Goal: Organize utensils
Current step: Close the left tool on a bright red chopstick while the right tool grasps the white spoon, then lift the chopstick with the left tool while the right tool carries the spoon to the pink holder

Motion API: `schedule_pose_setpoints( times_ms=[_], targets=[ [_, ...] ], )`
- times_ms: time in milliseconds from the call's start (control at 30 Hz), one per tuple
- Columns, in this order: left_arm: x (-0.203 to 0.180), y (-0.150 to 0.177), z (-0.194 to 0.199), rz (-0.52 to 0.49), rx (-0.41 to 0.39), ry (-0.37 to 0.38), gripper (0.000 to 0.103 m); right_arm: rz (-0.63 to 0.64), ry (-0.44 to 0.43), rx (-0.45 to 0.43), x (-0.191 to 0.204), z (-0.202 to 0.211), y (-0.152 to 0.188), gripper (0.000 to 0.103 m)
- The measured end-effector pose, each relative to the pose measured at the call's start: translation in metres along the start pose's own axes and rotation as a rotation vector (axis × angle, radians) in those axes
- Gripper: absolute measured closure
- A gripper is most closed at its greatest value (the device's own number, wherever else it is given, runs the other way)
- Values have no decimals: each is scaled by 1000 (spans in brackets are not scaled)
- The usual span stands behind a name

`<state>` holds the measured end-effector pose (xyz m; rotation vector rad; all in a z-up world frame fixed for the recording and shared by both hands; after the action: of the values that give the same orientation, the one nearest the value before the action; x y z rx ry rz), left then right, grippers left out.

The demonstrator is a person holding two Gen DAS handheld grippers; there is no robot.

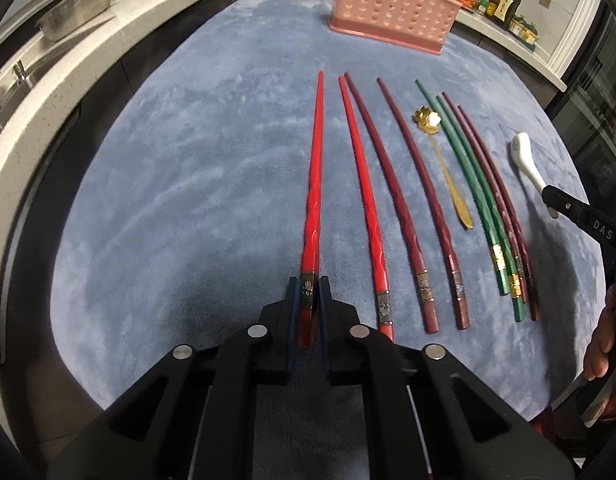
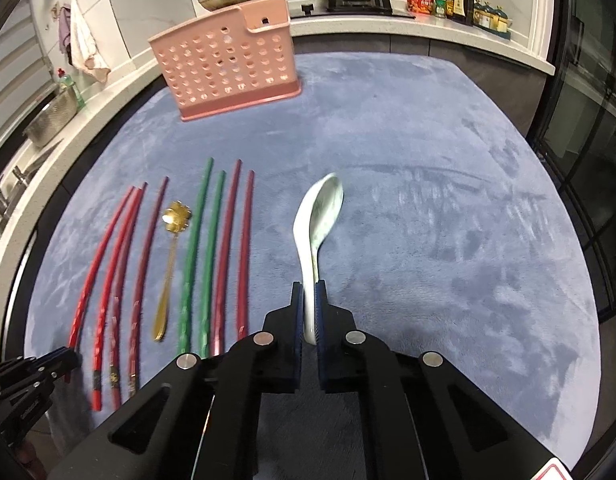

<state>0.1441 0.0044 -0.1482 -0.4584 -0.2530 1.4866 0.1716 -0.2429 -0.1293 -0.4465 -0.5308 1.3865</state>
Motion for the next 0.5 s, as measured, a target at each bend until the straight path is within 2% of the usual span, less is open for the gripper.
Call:
schedule_pose_setpoints(
  times_ms=[367, 500],
  targets=[
    [1, -16, 42, 11, -89, 24, 95, -22, -25, -85, 5, 45, -11, 98],
    [4, -32, 65, 26, -141, 39, 95, -27, -35, -124, 6, 60, -19, 102]
  ],
)
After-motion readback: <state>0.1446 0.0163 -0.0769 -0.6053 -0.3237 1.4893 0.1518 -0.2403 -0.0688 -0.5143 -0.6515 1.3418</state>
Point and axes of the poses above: each gripper's, at about its wrist camera, not at the fingertips, and z roughly against the way its jaws point, x to its left, y to its underside, the point moved 6 cm from there along -z, roughly the way its jaws point, and after that the axes turned 3 degrees about z, right-handed, at the moved point
